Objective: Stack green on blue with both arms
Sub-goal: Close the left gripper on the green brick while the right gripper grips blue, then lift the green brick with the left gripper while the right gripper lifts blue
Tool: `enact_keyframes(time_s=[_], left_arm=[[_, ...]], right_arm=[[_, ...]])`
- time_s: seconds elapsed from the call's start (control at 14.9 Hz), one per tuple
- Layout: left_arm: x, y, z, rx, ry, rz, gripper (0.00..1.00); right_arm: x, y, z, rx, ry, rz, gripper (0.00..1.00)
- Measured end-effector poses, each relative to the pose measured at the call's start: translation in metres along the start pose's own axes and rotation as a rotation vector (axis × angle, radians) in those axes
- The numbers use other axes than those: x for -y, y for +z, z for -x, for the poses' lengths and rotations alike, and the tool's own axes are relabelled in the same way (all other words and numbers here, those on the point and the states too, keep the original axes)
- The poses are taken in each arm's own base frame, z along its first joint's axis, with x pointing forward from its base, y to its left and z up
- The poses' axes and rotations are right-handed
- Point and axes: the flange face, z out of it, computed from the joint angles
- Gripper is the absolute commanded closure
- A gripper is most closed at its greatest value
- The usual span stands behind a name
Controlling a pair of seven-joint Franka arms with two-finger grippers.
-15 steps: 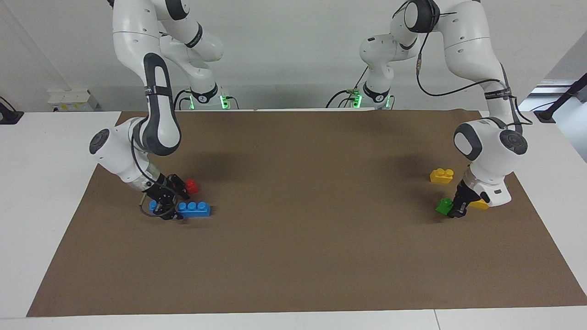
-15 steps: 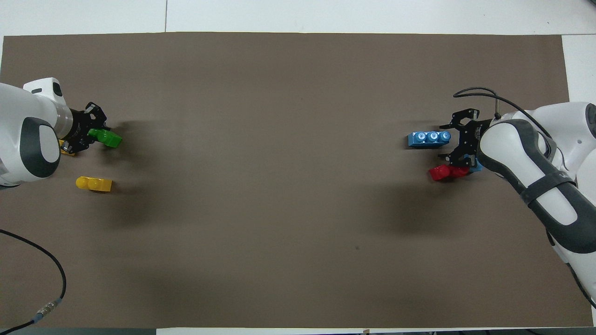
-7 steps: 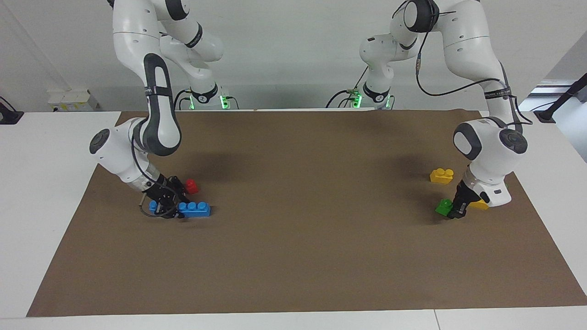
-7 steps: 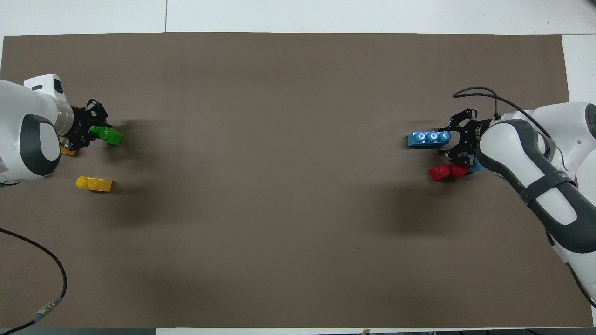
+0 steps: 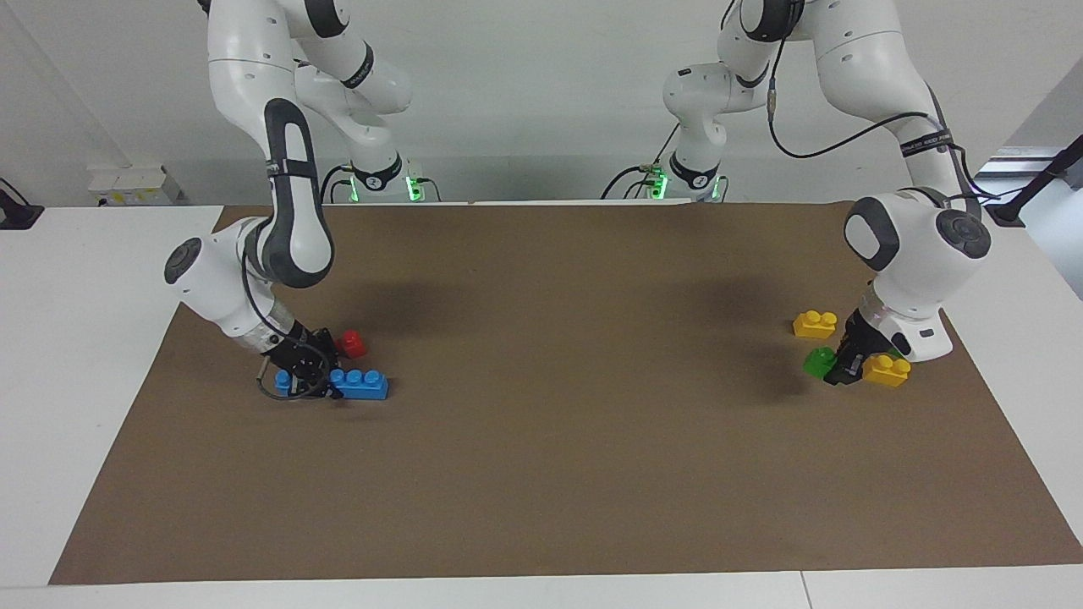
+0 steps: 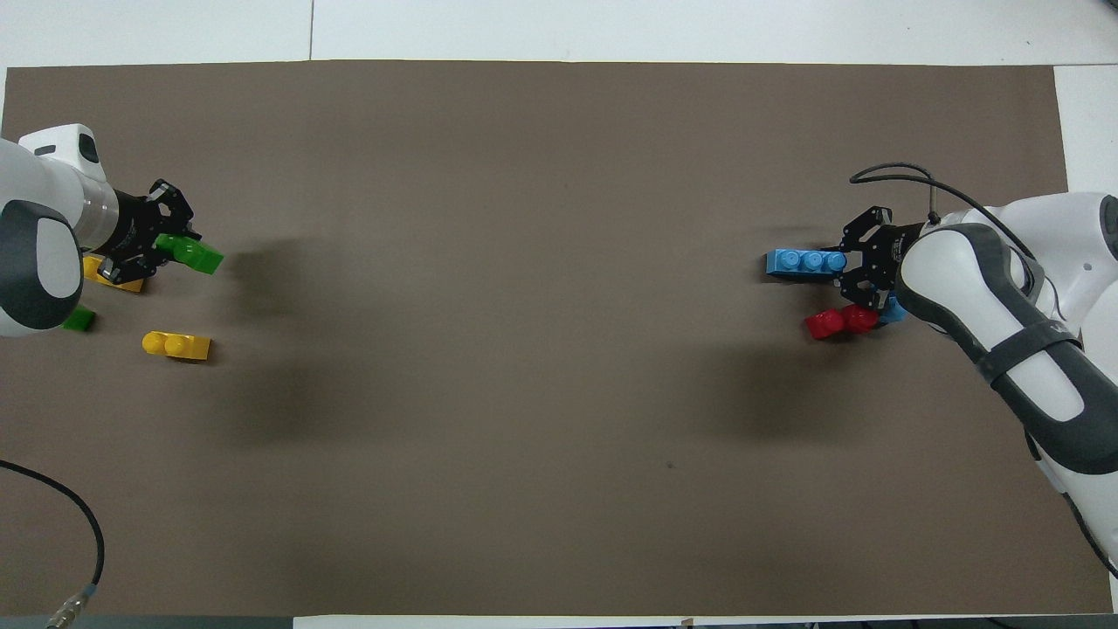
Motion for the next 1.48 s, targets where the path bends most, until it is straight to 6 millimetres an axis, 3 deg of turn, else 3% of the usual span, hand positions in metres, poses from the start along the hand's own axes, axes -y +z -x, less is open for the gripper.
enact_keyframes(time_s=[0.07,0.54,0.87,1.01,1.28,1.48], left_arm=[[-0.002,-0.007,0.005,0.003,-0.007,-0.003,1.0],[-0.022,-0.04,0.051,0.022,-0.098,-0.02,1.0],[-0.024,-0.067,0.072,0.028,-0.185,-0.028,1.0],[-0.027,-0.075,0.08,0.025,-0.261,-0.024,1.0],[-0.039,-0.077,0.1,0.023,-0.405,-0.022,1.0],[-0.054,-0.078,0.126,0.025,-0.466,-0.023,1.0]], right_arm=[[0.0,0.0,0.0,0.001,-0.003,-0.001,1.0],[0.011,-0.009,0.011,0.009,-0.028,-0.018,1.0],[0.028,-0.036,0.044,0.088,-0.086,0.06,1.0],[0.031,-0.044,0.076,0.118,-0.12,0.074,1.0],[0.017,-0.041,0.183,0.128,-0.077,0.09,1.0],[0.003,-0.028,0.23,0.123,-0.06,0.094,1.0]])
